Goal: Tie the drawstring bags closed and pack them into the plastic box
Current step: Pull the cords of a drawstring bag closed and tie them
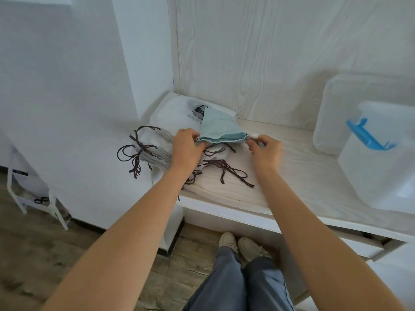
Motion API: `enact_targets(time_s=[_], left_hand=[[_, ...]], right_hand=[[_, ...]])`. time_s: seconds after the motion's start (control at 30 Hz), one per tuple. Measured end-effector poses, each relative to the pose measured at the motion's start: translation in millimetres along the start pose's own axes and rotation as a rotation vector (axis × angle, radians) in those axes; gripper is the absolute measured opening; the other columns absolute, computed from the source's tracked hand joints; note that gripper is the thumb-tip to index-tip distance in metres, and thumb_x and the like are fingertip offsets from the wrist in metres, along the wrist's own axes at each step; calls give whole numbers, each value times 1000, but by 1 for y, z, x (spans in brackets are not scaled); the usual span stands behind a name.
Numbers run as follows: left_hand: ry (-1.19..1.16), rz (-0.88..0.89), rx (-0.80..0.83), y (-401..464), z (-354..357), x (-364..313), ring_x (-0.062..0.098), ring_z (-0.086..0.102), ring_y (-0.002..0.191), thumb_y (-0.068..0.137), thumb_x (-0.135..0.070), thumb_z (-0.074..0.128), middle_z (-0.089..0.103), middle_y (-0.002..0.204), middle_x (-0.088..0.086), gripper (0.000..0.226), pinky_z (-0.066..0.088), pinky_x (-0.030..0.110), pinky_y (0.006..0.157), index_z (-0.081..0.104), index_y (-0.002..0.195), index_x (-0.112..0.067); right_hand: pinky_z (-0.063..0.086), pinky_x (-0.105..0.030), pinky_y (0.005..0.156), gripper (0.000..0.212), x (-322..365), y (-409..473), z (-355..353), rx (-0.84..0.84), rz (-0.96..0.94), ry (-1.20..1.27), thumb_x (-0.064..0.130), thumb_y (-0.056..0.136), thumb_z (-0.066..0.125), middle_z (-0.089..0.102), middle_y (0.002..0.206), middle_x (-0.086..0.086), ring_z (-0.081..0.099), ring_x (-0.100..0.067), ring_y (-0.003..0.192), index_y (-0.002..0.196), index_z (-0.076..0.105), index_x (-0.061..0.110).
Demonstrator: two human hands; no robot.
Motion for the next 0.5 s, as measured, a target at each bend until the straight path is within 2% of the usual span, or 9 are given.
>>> enact_targets(time_s=[0.03, 0.13, 0.23, 0.37, 0.43, 0.5], left_hand=[[-8, 7, -7, 0, 0, 1, 23, 57, 98, 78, -26, 74, 64, 101, 12, 29, 38, 22, 78, 69, 98, -6], [-53, 42, 7, 1, 0, 2, 20, 60, 94, 79, -24, 73, 67, 95, 9, 17, 46, 28, 81, 72, 91, -13], [-94, 46, -1, 0, -2, 2, 17, 60, 94, 82, -19, 70, 68, 98, 7, 13, 43, 22, 81, 73, 94, -17], [-186, 64, -10, -3, -7, -6, 12, 56, 84, 87, -13, 63, 67, 91, 1, 12, 40, 12, 72, 71, 95, -13], [-188, 69, -4, -5, -9, -11, 10, 55, 80, 89, -14, 61, 65, 86, -1, 9, 38, 5, 65, 68, 92, -11], [-152, 87, 13, -4, -12, -17, 10, 55, 77, 90, -16, 59, 64, 85, 0, 10, 36, 7, 61, 65, 93, -8]], right_hand=[[46, -29, 66, 4, 2, -1, -1, -11, -7, 12, 14, 82, 69, 62, 74, -2, 57, -16, 73, 79, 67, 12], [48, -32, 67, 22, 1, -1, -5, -44, -2, 53, 11, 83, 66, 60, 68, 3, 60, -19, 72, 65, 57, 20], [54, -37, 72, 24, -2, 0, -7, -52, 28, 110, 10, 86, 63, 62, 71, -1, 65, -20, 72, 67, 55, 22], [56, -20, 63, 28, -2, 0, -5, -37, 85, 284, -1, 89, 53, 63, 77, -6, 67, -13, 65, 68, 48, 16], [56, -19, 61, 27, -2, 1, -5, -17, 94, 331, -4, 89, 51, 64, 79, -11, 68, -14, 65, 69, 48, 15], [55, -18, 58, 26, -1, 1, -5, -2, 95, 392, -6, 89, 50, 64, 73, -12, 67, -11, 57, 71, 49, 13]])
Point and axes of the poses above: each hand's wrist, its own y-axis towards the middle knuckle, its own z-axis out of the palm, x = y × z, the point moved 6 cm from there along y, towards the middle knuckle
